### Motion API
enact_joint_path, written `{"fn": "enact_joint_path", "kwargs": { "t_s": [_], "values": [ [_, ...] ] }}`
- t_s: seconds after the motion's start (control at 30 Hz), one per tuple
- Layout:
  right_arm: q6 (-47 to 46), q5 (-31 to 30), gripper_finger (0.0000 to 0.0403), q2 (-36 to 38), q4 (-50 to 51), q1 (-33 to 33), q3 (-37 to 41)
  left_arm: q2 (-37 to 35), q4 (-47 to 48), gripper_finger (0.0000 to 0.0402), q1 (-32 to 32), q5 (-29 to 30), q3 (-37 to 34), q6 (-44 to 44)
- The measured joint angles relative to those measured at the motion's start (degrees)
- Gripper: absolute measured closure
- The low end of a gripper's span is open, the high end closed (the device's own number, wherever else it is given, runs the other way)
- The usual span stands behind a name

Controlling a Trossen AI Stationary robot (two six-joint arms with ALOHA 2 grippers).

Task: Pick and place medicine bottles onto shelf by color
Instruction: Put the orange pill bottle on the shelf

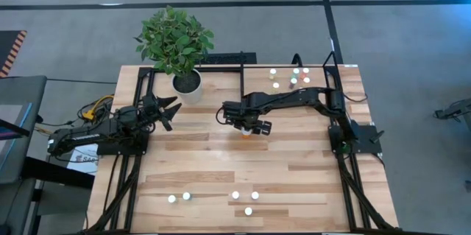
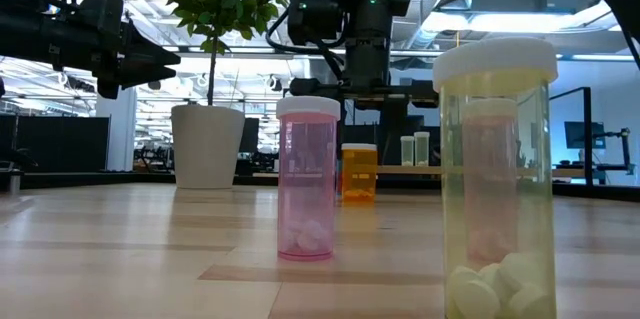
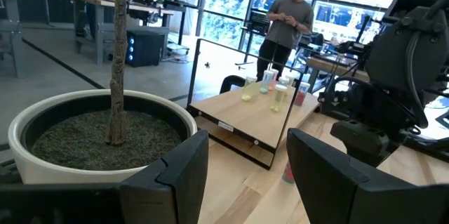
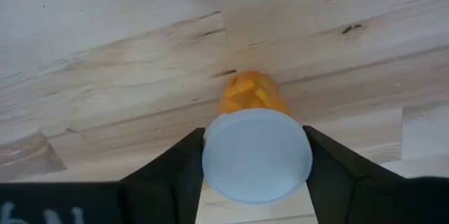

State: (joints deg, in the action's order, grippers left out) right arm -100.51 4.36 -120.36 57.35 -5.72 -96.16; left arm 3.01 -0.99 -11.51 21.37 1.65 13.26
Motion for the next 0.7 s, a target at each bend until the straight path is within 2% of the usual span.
{"fn": "enact_joint_path", "kwargs": {
  "t_s": [0.1, 0.37, 0.57, 0.7],
  "values": [
    [0.00, 0.06, 0.0192, 0.02, 0.10, 0.00, 0.00, 0.00, 0.01, 0.0220, 0.00, 0.00, 0.00, 0.00],
    [-1.35, 0.42, 0.0171, 0.56, 1.99, -0.52, 0.04, 0.00, 0.01, 0.0220, 0.00, 0.00, 0.00, 0.00],
    [-1.48, 1.01, 0.0192, 4.68, 6.96, -1.61, 0.05, -0.02, 0.00, 0.0220, 0.01, 0.03, 0.00, 0.00],
    [-1.46, -1.62, 0.0192, 9.05, 10.46, -2.42, 0.02, 0.04, 0.00, 0.0220, 0.00, 0.04, 0.00, 0.00]
  ]
}}
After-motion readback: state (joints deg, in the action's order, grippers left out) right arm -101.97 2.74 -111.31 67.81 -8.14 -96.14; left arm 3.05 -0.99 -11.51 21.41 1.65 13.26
